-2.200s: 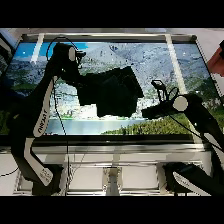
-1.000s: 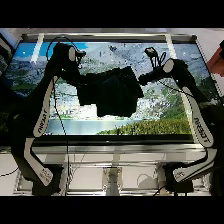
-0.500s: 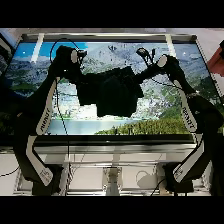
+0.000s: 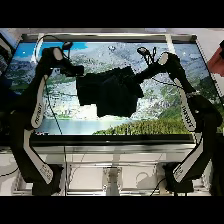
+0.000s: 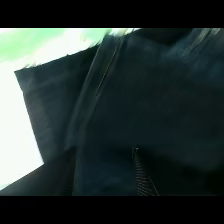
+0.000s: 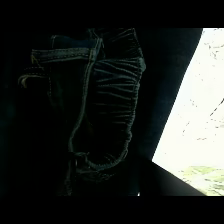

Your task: Fold the clothes and pants, and hang the long-sleeved shirts on hangers.

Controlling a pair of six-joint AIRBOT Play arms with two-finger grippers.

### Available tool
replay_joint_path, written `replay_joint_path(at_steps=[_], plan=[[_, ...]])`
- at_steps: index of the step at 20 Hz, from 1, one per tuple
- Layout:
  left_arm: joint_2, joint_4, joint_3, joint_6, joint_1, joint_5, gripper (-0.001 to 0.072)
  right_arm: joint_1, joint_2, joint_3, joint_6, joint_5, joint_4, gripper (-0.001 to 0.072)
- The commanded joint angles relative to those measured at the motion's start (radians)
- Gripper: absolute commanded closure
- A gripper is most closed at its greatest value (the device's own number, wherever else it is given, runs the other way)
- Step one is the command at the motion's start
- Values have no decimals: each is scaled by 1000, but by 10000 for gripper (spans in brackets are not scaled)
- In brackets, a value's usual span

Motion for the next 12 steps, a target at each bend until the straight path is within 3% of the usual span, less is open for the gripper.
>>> replay_joint_path(at_steps=[1,5,12], plan=[[-78,-592,1,164,161,64,289,0,-1,2,18,45,27,275],[-164,-566,42,219,162,77,275,0,-1,2,42,65,67,275],[-259,-402,52,232,62,217,273,0,-1,2,87,87,73,275]])
